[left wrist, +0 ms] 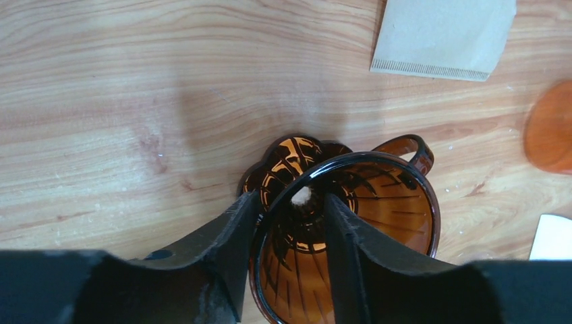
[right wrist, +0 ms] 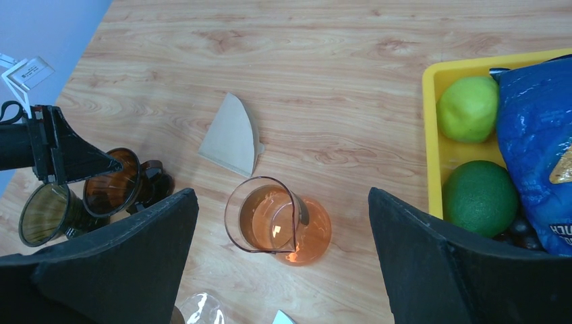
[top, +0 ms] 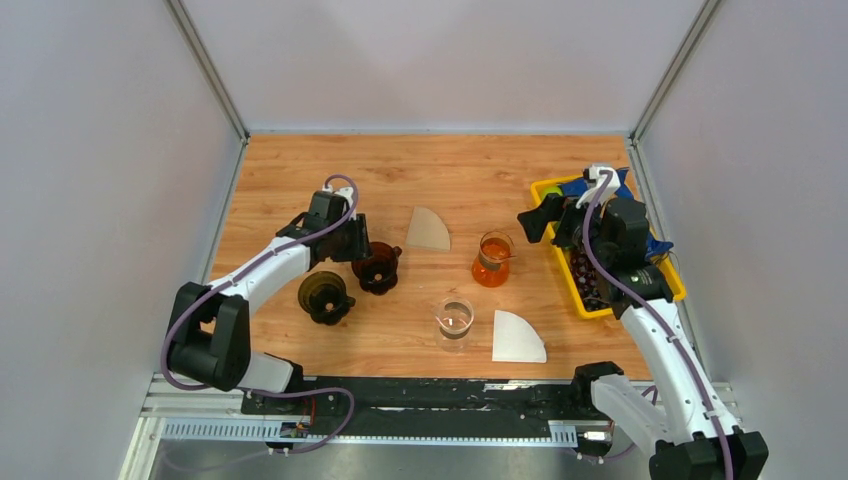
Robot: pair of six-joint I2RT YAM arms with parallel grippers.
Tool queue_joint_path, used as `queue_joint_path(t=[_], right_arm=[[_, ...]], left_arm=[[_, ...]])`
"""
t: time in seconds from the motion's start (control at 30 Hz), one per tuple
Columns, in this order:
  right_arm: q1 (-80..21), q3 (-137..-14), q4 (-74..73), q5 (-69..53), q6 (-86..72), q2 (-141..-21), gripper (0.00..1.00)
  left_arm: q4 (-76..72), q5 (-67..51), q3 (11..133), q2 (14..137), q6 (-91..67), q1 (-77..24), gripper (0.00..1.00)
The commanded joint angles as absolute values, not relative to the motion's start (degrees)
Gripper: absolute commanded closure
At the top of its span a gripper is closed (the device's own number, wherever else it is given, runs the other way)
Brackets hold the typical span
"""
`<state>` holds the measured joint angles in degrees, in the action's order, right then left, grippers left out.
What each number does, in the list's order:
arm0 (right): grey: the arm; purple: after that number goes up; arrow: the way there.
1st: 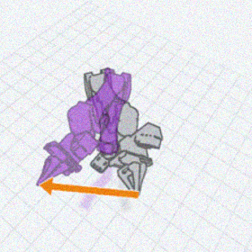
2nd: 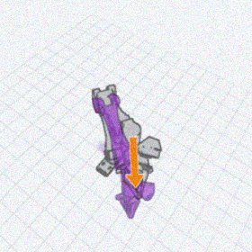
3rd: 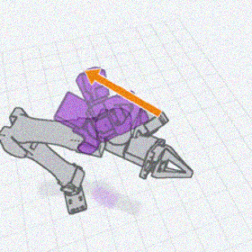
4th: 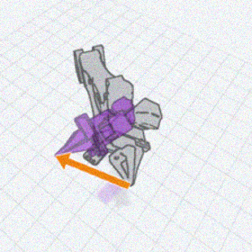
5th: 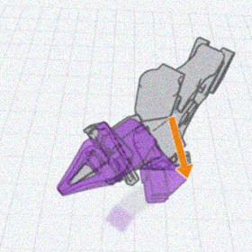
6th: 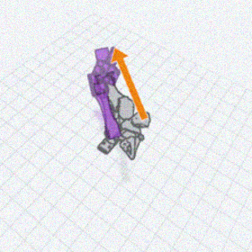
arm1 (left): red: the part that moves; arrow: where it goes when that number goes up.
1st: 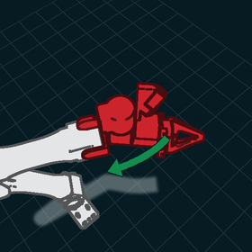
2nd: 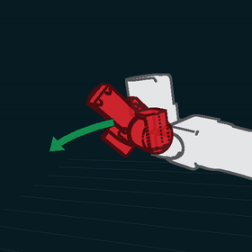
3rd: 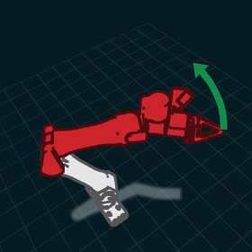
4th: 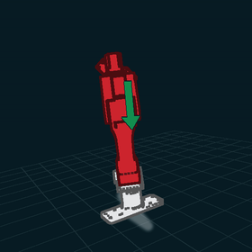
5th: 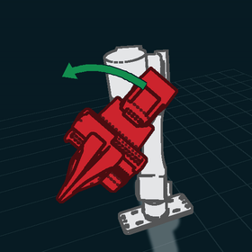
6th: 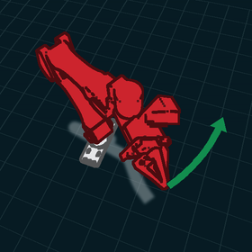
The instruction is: Place the coffee filter in the dripper
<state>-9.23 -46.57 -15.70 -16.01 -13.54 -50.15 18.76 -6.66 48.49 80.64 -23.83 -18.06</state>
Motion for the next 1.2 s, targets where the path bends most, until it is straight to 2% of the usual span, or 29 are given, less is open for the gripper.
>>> queue_joint_path(t=[0.0, 0.27, 0.4, 0.63, 0.83, 1.0, 1.17], right_arm=[[-9.13, -49.11, -15.17, -14.33, -12.50, -48.32, 0.00], [-9.10, -49.09, -15.66, -14.24, -12.46, -46.88, 0.00], [-9.07, -48.82, -15.65, -15.20, -12.48, -46.24, 0.00], [-9.14, -48.25, -15.83, -15.74, -13.05, -45.44, 0.00], [-9.08, -47.99, -15.93, -16.16, -13.51, -44.92, 0.00], [-9.07, -47.78, -16.01, -14.27, -14.50, -44.50, 0.00], [-9.10, -47.01, -16.09, -7.33, -15.78, -42.46, 0.00]], left_arm=[[18.03, -7.60, 48.63, 80.20, -22.59, -18.51, 0.54], [19.43, -7.48, 49.25, 78.63, -22.50, -19.42, 0.88], [20.85, -7.12, 50.33, 75.40, -23.13, -19.42, 0.99], [23.09, -9.07, 52.21, 66.65, -25.91, -19.49, 1.00], [21.63, -17.69, 53.90, 60.44, -27.83, -19.85, 1.00], [18.38, -23.82, 57.21, 59.32, -29.66, -21.37, 1.00], [15.39, -23.87, 62.86, 62.98, -31.03, -23.79, 1.00]])
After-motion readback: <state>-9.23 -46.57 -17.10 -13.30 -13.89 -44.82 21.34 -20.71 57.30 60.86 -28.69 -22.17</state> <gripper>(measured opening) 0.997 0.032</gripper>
